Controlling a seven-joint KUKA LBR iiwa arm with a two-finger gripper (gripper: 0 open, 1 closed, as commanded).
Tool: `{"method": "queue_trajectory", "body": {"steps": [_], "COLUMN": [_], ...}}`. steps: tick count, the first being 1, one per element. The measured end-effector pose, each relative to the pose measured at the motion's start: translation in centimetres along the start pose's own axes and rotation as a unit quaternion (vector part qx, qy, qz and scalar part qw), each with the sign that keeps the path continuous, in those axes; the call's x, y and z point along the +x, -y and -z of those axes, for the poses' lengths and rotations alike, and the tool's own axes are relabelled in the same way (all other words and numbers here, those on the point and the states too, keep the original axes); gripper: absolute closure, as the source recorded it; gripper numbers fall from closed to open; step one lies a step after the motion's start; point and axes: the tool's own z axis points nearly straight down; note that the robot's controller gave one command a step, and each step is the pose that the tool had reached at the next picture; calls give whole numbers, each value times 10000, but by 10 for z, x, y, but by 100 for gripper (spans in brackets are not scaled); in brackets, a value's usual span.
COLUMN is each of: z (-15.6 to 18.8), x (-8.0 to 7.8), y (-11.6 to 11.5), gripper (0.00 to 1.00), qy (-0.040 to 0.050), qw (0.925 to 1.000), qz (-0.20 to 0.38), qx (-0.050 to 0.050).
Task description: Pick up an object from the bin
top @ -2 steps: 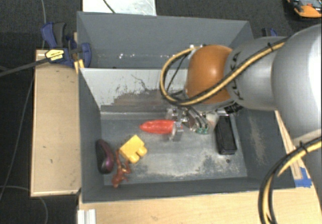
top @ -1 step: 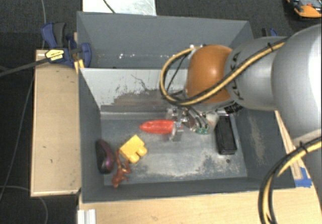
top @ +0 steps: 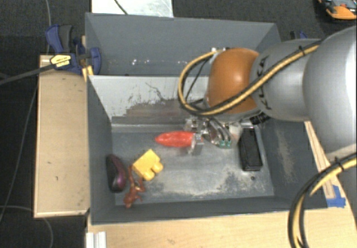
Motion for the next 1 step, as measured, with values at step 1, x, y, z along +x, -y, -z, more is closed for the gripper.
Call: {"method": "queue_trajectory", "body": {"steps": [1], "z": [11], "x": [0], "y": [0], "gripper": [100], "qy": [5], "qw": [10000], "qz": [-5], "qx": [-2]}}
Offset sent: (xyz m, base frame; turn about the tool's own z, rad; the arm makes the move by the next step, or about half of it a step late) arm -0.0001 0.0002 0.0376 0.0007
